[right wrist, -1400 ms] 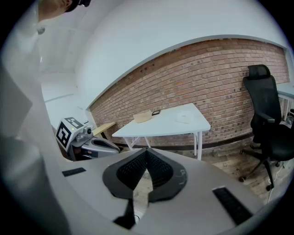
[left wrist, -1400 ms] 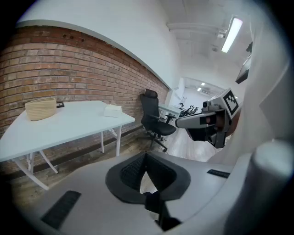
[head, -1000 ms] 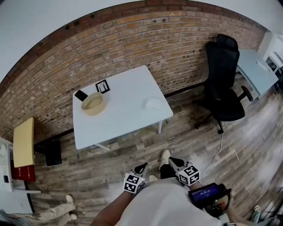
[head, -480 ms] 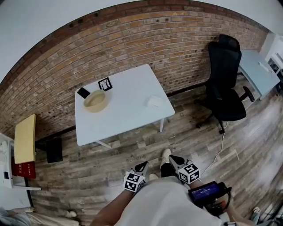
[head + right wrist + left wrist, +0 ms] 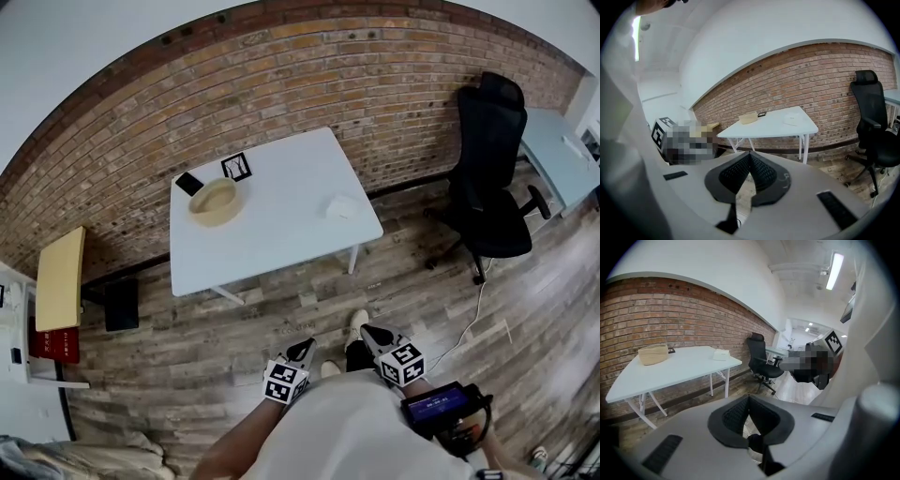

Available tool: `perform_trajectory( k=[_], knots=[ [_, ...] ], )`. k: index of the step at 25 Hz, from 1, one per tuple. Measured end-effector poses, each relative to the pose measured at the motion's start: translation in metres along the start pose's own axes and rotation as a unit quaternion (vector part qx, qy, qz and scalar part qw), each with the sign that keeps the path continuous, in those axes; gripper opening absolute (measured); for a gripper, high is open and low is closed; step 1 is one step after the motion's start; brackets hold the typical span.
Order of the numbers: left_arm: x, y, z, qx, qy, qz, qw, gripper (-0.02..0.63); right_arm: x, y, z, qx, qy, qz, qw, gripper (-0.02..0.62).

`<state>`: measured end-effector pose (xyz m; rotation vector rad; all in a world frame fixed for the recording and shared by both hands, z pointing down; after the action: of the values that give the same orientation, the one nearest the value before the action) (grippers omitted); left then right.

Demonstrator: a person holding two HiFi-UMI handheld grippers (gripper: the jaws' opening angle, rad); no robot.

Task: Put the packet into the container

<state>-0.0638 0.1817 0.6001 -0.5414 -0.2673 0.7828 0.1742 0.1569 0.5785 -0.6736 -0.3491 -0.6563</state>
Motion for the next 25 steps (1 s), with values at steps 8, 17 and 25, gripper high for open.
perform_trajectory(
  k=[8, 17, 25],
  knots=[
    [-0.010, -0.002, 0.002, 0.002, 0.009, -0.007, 0.9999, 0.009, 0.001, -0.013, -0.009, -0.008, 0.006, 0.000, 1.000, 0.006],
    [-0.030, -0.010, 0.002, -0.010, 0.020, -0.011, 0.9997, 0.009, 0.007, -0.038, -0.025, -0.025, 0.008, 0.000, 1.000, 0.006],
    [-0.054, -0.023, -0.011, -0.017, 0.024, -0.015, 0.9995, 0.009, 0.020, -0.064, -0.053, -0.034, 0.013, -0.001, 0.999, 0.006]
  ],
)
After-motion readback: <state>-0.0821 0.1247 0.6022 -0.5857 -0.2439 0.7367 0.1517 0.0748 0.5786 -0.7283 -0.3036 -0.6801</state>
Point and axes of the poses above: the fingertips, and each gripper's own axes: y backward along the fingers, x to its right, z out of its underside, the point moved 9 cm from there along y, backward along the fingers, and after that the axes turned 15 degrees about -y, right-handed, at the moved point
